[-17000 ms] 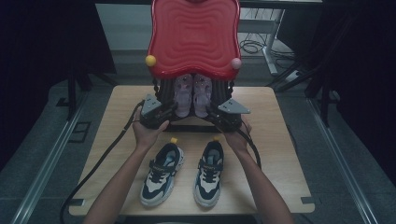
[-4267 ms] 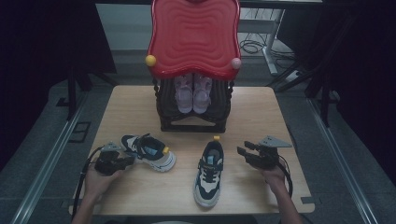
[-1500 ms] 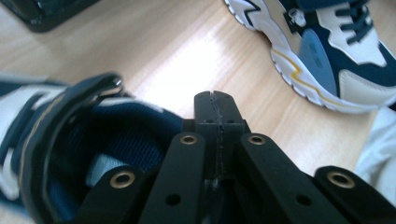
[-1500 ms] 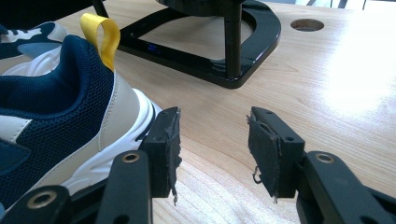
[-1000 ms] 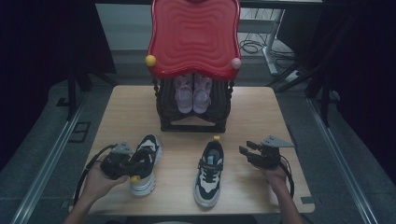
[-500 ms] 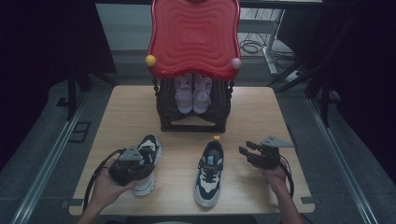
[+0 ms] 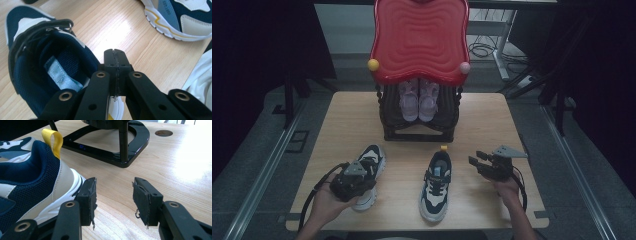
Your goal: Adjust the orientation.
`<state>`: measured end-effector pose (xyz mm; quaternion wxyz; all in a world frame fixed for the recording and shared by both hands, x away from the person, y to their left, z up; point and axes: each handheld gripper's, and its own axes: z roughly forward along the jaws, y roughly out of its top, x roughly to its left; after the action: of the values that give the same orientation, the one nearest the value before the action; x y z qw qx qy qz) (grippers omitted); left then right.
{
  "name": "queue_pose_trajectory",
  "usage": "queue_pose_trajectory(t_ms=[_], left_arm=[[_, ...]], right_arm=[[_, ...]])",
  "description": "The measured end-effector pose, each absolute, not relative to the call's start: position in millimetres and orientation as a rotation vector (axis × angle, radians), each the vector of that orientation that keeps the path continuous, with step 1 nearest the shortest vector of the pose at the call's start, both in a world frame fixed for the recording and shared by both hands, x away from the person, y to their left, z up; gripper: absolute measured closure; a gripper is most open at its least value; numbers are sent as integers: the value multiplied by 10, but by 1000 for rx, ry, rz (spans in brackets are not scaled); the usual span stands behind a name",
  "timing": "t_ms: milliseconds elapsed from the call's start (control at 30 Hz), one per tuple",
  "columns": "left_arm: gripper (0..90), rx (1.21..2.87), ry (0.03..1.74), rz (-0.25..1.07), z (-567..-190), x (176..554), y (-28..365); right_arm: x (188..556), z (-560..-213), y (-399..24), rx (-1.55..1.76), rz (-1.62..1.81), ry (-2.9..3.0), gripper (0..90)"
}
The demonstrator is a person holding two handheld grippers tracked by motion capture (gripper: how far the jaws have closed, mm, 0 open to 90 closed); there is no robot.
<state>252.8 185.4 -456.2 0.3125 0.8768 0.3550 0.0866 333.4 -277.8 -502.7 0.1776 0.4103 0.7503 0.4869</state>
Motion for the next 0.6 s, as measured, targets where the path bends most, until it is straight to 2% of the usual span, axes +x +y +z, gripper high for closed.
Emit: queue_pose_trajectory(t_ms=[600], left_arm=[[898,2273,1026,223,-4542,2460,2299]], right_arm=[[3337,-5031,-2785,1170,1383,2121,541]])
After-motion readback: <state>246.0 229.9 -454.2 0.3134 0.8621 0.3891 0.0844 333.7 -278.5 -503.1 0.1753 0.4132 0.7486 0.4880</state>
